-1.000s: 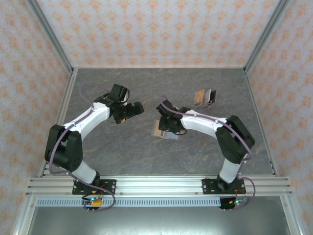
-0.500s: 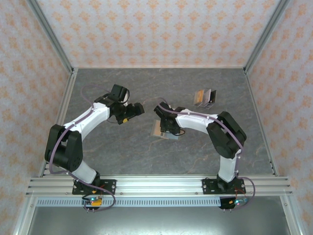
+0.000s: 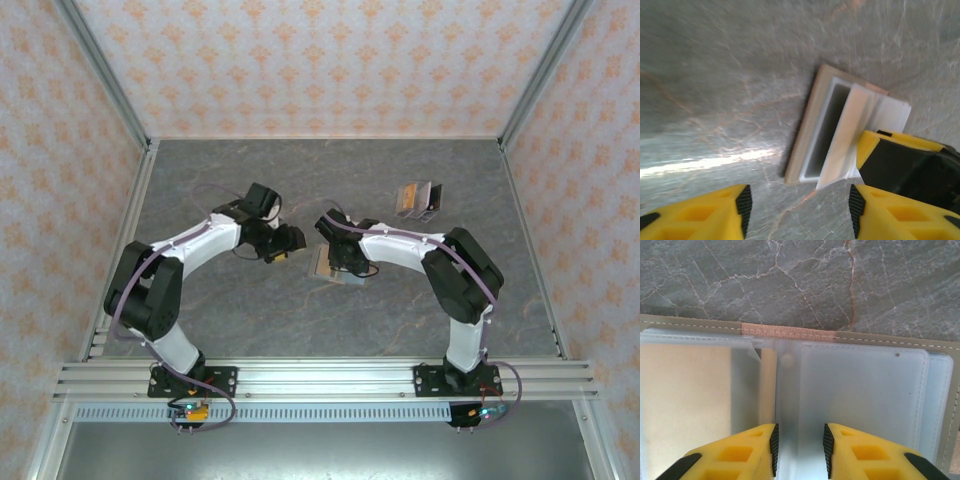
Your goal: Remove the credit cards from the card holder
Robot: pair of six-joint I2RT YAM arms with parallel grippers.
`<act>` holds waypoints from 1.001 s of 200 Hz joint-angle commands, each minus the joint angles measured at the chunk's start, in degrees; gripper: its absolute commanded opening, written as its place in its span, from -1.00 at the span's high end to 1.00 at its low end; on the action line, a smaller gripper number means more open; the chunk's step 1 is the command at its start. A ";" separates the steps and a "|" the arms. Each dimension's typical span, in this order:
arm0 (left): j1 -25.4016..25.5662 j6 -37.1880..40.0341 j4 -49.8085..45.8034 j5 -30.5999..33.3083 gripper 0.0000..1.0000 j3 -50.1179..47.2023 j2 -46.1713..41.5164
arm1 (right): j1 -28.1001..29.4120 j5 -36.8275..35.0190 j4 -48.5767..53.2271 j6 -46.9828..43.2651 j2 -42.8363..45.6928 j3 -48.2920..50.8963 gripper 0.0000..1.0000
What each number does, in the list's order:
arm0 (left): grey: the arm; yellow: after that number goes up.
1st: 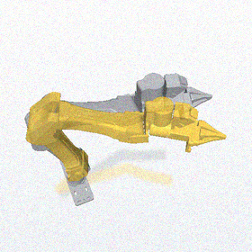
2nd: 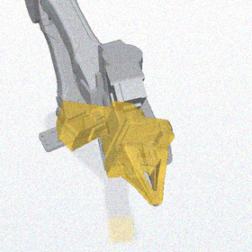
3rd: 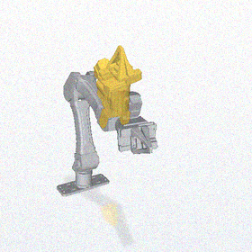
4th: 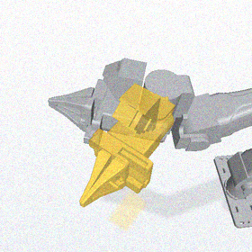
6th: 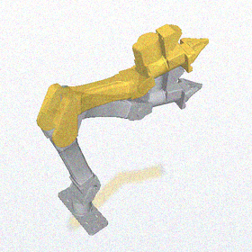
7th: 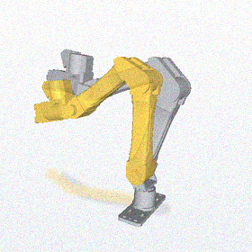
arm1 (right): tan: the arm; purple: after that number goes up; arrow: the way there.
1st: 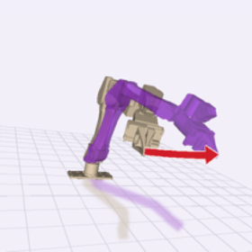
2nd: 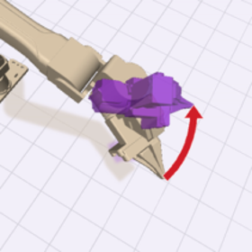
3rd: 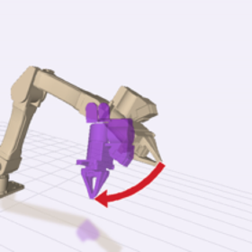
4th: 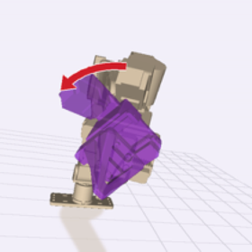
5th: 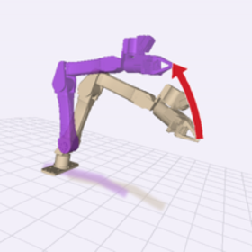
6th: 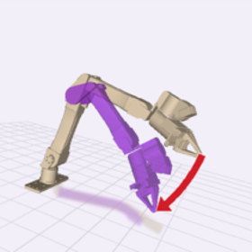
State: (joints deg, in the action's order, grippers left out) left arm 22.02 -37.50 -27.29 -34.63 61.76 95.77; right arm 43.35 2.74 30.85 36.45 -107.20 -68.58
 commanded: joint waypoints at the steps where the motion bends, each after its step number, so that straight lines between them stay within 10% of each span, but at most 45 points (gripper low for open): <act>1: 2.02 -0.50 2.76 -2.72 -0.04 0.46 2.41 | -0.68 -1.54 1.43 1.14 -0.90 2.22 0.37; 200: 5.97 -0.48 9.21 -10.94 0.34 3.46 11.79 | -1.03 0.36 -0.98 1.70 -0.47 3.75 0.41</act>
State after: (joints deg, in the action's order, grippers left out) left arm 27.51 -38.06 -19.44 -43.94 63.72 106.76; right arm 43.09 2.98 29.23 37.45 -106.94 -67.57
